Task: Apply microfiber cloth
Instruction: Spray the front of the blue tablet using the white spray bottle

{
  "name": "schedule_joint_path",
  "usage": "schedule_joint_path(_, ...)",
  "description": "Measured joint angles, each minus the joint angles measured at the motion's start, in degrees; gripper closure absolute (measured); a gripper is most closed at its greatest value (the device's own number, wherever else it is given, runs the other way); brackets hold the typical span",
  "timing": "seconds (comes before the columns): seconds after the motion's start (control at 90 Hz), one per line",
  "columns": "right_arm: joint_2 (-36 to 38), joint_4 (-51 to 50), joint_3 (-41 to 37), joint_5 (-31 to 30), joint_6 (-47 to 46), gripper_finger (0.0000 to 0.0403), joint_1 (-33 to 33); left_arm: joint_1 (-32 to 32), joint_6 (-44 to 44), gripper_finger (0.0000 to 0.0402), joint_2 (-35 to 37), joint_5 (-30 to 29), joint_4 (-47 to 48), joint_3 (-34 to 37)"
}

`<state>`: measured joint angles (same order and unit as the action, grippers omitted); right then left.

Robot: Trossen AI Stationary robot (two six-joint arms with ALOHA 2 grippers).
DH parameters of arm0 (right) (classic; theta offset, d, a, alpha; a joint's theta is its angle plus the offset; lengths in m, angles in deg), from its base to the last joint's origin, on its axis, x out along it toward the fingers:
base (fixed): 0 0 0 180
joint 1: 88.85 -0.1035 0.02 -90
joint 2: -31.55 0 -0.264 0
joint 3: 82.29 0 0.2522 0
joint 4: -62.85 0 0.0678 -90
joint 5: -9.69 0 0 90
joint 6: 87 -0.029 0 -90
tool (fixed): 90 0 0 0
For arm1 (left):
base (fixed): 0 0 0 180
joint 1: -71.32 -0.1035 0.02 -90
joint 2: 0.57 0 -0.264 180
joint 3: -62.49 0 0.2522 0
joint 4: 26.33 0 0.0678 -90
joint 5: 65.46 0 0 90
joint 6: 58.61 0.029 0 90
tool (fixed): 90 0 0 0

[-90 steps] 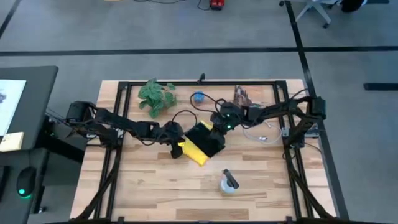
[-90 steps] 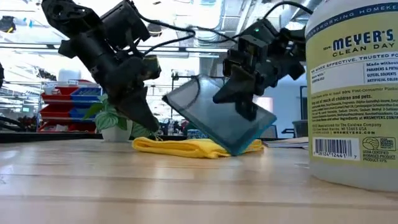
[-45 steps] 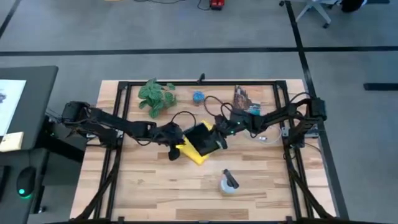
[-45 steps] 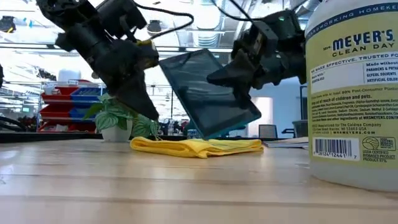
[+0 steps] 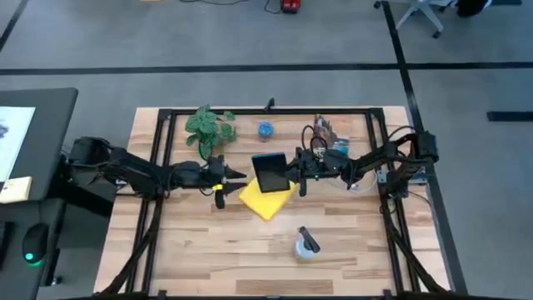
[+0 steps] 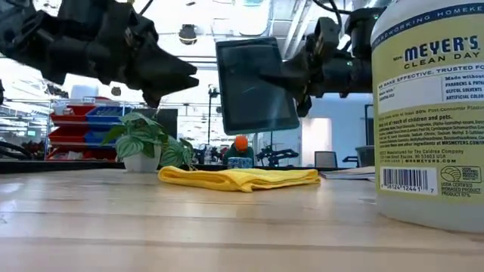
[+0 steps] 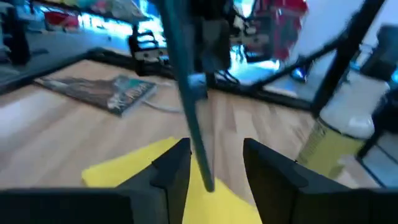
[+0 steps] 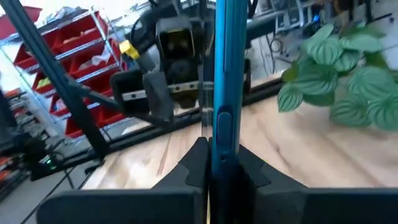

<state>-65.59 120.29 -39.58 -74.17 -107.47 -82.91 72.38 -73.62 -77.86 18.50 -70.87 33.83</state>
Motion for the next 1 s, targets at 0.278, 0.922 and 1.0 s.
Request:
schedule_joint_path(0.278, 0.00, 1.29, 0.03, -0.55, -0.01, 0.0385, -0.33, -0.83, -4.75, 0.0268, -12.67, 0.54, -3.66, -5.71)
schedule_joint_path(0.922, -0.63, -2.79, 0.02, -0.63, -1.40, 0.0382, -0.73, -0.87, -6.04, 0.0377, -17.60, 3.32, -1.05, -12.47)
schedule_joint_path(1.0, -0.61, -2.86, 0.02, -0.62, -1.74, 0.0377, -0.73, -0.76, -6.80, 0.0388, -17.58, 3.22, -1.31, -12.47)
